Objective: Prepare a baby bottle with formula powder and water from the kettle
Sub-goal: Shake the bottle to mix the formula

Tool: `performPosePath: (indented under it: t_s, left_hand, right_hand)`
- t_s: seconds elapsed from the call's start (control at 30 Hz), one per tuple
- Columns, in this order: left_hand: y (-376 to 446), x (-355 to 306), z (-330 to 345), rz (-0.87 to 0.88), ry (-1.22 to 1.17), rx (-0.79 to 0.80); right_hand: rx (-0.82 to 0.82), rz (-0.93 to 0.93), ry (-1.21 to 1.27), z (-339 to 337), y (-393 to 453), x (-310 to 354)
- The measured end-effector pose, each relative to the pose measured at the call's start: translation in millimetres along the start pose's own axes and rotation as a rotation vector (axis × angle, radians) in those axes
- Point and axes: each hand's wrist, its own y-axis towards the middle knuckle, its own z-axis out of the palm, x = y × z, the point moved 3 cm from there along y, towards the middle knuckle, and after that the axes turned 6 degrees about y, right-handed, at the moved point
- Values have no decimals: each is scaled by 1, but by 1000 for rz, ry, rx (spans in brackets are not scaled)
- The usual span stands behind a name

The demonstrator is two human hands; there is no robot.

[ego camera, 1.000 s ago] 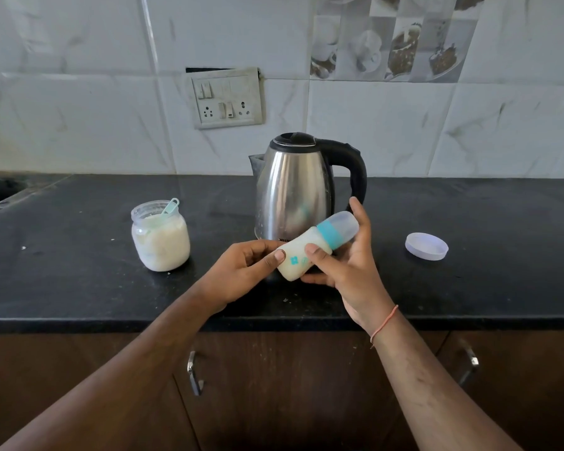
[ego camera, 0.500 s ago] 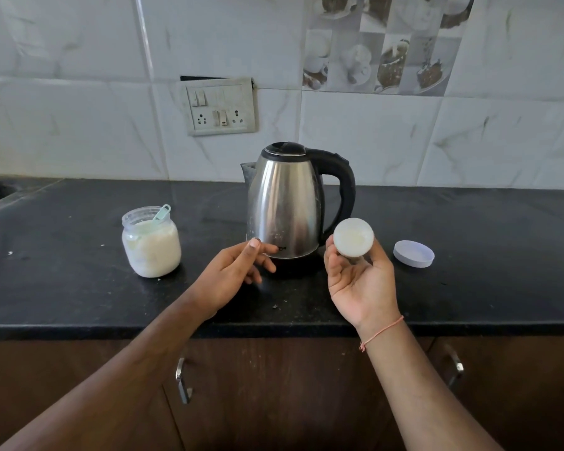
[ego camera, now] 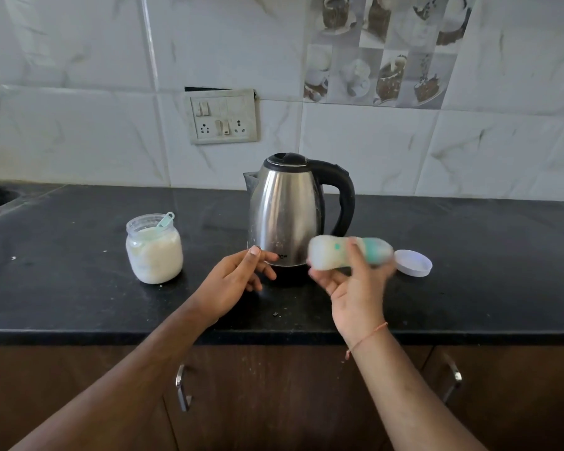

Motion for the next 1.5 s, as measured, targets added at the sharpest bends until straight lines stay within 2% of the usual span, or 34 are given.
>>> performPosePath:
  t_s: [0.07,0.1,0.2,0.23,0.33,0.37,0.47,0.5,0.57,0.6,0.7,0.73,0.8,0.83,0.87,0.93,0.97,1.0,1.07,1.13,1.2,1.23,1.3,1.33,1.37,1.47,1.5]
  left_hand:
    - [1,0,1,-10,-4,-14]
    - [1,1,0,-6,-10,-29]
    - [1,4,-2,31,-9,-73]
    - [0,4,-2,37,-2,-90]
    - [1,3,-2,21,19,-102]
    - [2,2,-2,24,20,-98]
    - [1,3,-2,28,27,-92]
    - [1,3,-1,29,34,-93]
    - [1,6,0,23,48,-78]
    - [2,6,0,24,53,-68]
    - [2,4,-1,36,63,-48]
    - [1,4,0,40,68,-47]
    - [1,3,1,37,75,-41]
    - [1,3,0,32,77,-41]
    - [2,3,-1,32,78,-41]
    - [2,3,0,46,76,-49]
    - [2,4,0,47,79,-49]
    - [2,5,1,42,87,-47]
    - [2,5,1,31,98,-44]
    - [2,3,-1,38,86,-50]
    - [1,2,-1,44,75,-53]
    - [0,3,0,43,76,-49]
    - [0,2,1,37,74,-37]
    - [0,2,0,34,66,-40]
    - [1,2,-1,35,56,-44]
    - [1,2,0,43,38,-56]
    - [1,2,1,41,42,-54]
  right_hand:
    - [233,70,-302,7,-11,-9]
    - [228,58,-339,9,-10,-10]
    - [-81,-48,4,-6,6,-1]
    - [-101,-10,40,-5,8,-2]
    - [189,99,-306,7,-6,-12]
    - [167,65,-320,8,-5,-13]
    - [-94,-54,-24,-4,5,-4]
    - [-67,-24,-62,0,5,-4]
    - [148,62,-337,8,-5,-12]
    - [177,60,-352,8,-5,-13]
    - [-53,-76,-39,-1,2,-1]
    - [-63,-65,-35,1,3,1]
    - [140,19,-286,8,-5,-4]
    - [172,43,-325,7,-7,-7]
    - [115,14,-278,5,-2,-6]
    - [-84,-101,22,-6,6,4]
    - [-132,-106,76,-8,9,5]
    - [-81,-73,6,-3,8,5]
    - [132,23,-271,4,-2,-5]
    - [63,-24,-213,3,3,-5]
    - [-113,-114,42,-8,10,3]
    - [-126,-102,51,-6,10,4]
    - [76,-17,-211,4,1,-3]
    - [126,9,-281,6,-2,-6]
    - [89,-8,-263,6,-1,-6]
    - [-147,-132,71,-4,7,4]
    - [-108,-94,32,0,5,5]
